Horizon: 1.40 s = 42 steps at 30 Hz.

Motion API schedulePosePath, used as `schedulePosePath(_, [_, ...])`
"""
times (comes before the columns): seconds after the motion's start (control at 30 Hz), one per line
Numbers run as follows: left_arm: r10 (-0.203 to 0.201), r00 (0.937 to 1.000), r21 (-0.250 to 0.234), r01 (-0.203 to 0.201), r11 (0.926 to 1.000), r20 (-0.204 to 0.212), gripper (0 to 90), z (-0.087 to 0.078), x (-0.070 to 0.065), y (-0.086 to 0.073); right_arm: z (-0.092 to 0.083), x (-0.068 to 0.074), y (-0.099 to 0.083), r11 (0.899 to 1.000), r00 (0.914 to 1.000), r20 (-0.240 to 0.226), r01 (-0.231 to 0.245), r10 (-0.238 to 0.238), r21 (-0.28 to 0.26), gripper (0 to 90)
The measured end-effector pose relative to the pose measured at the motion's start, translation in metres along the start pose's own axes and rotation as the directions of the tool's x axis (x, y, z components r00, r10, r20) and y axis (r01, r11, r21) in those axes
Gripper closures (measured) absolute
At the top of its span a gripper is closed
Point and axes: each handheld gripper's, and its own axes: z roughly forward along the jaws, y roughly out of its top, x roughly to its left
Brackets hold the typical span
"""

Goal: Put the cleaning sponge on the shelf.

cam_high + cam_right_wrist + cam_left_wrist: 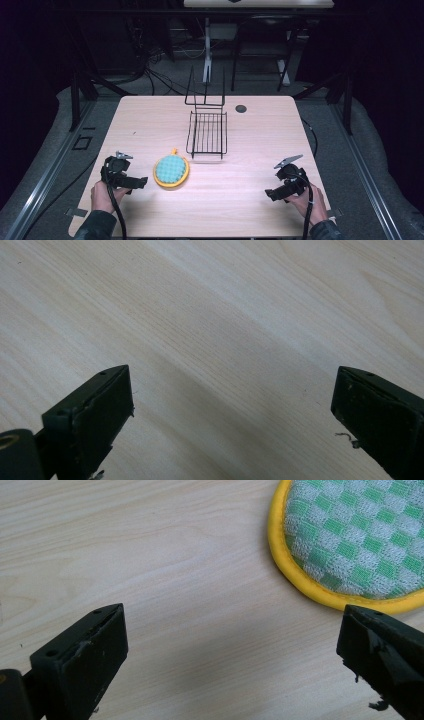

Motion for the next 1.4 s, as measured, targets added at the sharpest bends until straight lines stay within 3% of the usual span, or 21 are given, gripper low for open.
schedulePosePath(0.3, [0.009,0.9998,-0.019,-0.008,0.9998,0.018,0.2,0.0,-0.006,0.006,-0.001,0.0,-0.001,1.0,1.0,-0.006,-0.003,0.003,0.009,2.8])
schedulePosePath(0.57, [0.025,0.9977,-0.051,-0.022,0.9984,0.062,0.2,0.001,-0.019,0.023,-0.001,-0.001,-0.004,1.0,0.9999,-0.014,-0.006,0.006,0.003,2.9])
schedulePosePath(1.03, [0.036,0.9958,-0.052,-0.031,0.9982,0.084,0.5,0.016,-0.027,0.041,-0.002,0.005,-0.004,1.0,0.9999,-0.01,0.006,-0.006,0.01,3.2])
schedulePosePath(1.33, [0.058,0.9938,-0.037,-0.055,0.9978,0.095,11.8,0.033,-0.034,0.053,-0.003,0.004,-0.006,1.0,1.0,-0.01,0.001,-0.001,0.003,3.2])
schedulePosePath(1.4, [0.062,0.9947,-0.009,-0.061,0.9981,0.082,15.5,0.039,-0.036,0.055,-0.002,0.003,-0.006,1.0,0.9999,-0.006,0.009,-0.009,0.012,3.2])
